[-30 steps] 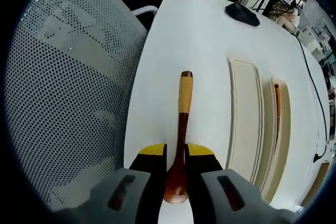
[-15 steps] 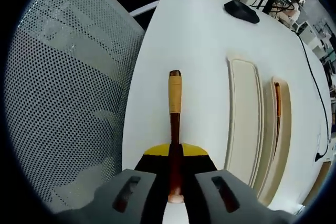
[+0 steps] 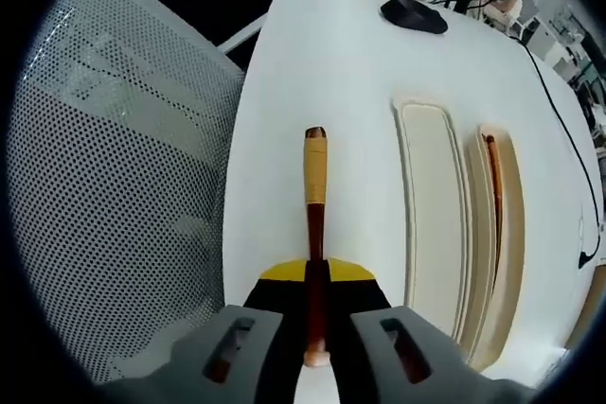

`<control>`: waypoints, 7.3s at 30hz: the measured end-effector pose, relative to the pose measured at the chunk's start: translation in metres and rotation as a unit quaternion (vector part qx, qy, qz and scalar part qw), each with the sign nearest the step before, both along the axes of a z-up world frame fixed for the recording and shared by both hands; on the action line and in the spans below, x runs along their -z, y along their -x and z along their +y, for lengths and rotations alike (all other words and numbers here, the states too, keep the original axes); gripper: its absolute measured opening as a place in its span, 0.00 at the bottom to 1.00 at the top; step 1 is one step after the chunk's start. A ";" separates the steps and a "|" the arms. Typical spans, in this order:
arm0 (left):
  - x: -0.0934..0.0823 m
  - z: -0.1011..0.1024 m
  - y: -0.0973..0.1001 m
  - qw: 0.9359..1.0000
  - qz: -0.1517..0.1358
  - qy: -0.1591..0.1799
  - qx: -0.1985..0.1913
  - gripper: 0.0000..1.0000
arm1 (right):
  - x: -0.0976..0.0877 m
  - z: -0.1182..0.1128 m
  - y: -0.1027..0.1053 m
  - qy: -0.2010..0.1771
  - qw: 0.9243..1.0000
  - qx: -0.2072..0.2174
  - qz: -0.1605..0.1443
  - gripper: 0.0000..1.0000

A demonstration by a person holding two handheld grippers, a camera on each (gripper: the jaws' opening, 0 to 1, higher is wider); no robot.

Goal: Arrange the utensils inside the cutlery case until each visible utensil rests in its matching compartment.

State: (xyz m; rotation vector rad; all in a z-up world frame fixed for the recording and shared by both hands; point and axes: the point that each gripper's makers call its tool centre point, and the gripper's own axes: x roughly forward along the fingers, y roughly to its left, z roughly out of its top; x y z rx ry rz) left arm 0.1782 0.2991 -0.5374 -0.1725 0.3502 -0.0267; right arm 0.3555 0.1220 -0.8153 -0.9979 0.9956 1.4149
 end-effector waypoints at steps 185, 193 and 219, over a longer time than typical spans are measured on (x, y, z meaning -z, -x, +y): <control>0.007 -0.020 -0.010 0.998 0.037 -0.031 0.040 0.84 | -0.040 -0.012 -0.161 0.025 0.999 0.022 -0.035 0.02; 0.005 -0.014 -0.009 0.998 0.039 -0.038 0.034 0.84 | -0.024 -0.017 -0.158 0.041 0.998 0.021 -0.043 0.02; -0.001 -0.003 -0.055 0.990 0.050 -0.063 0.118 0.84 | -0.024 -0.035 -0.166 -0.012 0.994 0.100 -0.049 0.09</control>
